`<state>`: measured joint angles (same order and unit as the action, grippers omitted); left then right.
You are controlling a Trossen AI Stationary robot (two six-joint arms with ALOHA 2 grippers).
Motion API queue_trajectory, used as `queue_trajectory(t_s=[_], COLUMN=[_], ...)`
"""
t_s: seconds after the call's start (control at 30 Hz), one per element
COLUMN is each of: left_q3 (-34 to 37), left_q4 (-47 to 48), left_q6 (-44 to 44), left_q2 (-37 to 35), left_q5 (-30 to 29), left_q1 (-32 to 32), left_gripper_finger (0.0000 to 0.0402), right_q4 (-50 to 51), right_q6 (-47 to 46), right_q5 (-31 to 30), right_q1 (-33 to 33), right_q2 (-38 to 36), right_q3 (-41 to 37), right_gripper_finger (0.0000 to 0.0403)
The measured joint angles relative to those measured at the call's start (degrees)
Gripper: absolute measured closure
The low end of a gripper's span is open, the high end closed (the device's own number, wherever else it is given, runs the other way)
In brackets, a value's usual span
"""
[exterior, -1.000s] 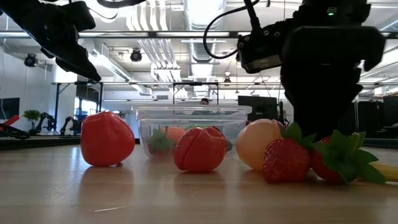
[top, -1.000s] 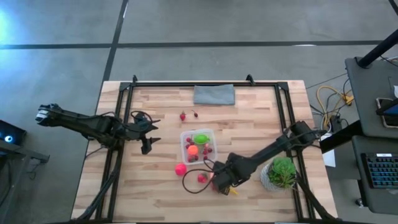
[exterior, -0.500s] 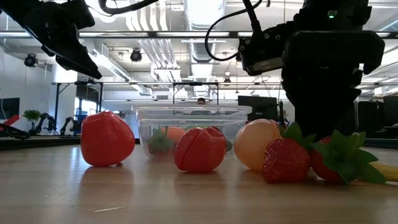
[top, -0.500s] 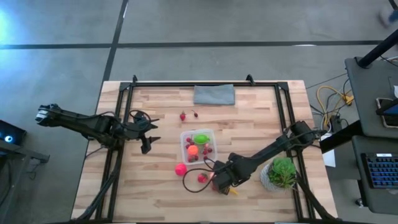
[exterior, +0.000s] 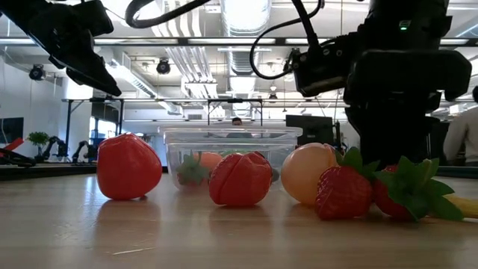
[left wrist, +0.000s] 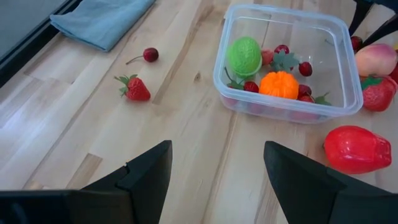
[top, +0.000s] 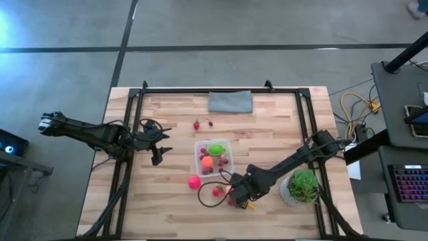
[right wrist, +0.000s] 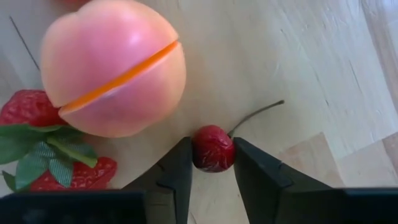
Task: Pick and placing Produce into tupperware
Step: Put the red cherry into the transparent container
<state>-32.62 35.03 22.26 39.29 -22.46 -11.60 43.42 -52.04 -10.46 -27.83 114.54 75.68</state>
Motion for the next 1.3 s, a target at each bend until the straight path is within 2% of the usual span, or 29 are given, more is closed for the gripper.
queue_trajectory(t_s=[0.43, 0.57, 0.73, 0.87, 0.97, 1.1, 1.2, 1.3], left_q3=[0.00, 0.00, 0.04, 0.00, 0.02, 0.07, -0.11, -0.11], left_q4=[-0.04, -0.13, -0.24, -0.26, -0.33, -0.04, 0.54, 0.24], left_q6=[-0.13, -0.13, -0.17, -0.22, -0.32, -0.19, 1.85, 4.23], left_q2=[0.11, 0.06, 0.11, 0.26, 0.35, 1.16, 2.31, 3.55], left_q5=[0.07, 0.07, 0.09, 0.11, 0.09, -0.04, 0.27, 3.04], left_q1=[0.00, 0.00, 0.00, 0.00, 0.00, 0.20, 1.59, 4.07], left_gripper_finger=[0.0162, 0.0162, 0.0162, 0.0162, 0.0162, 0.0162, 0.0162, 0.0162], right_q4=[0.13, 2.23, 6.16, 5.95, 1.72, -10.31, -16.35, -16.61], right_q6=[-4.95, -9.84, -15.88, -13.81, -6.27, 4.18, 5.57, 5.56], right_q5=[-0.21, -5.67, -15.31, -19.04, -15.83, -4.06, 0.33, 3.28], right_q1=[0.10, 0.10, 0.91, 4.20, 8.85, 15.73, 19.26, 21.86], right_q2=[-0.65, -3.50, -9.18, -13.04, -13.53, -13.11, -12.80, -12.79], right_q3=[0.95, 1.84, 2.89, 2.89, 2.86, 2.84, 2.85, 2.84], right_gripper_finger=[0.0324, 0.0319, 0.0319, 0.0322, 0.0319, 0.0311, 0.0300, 0.0277])
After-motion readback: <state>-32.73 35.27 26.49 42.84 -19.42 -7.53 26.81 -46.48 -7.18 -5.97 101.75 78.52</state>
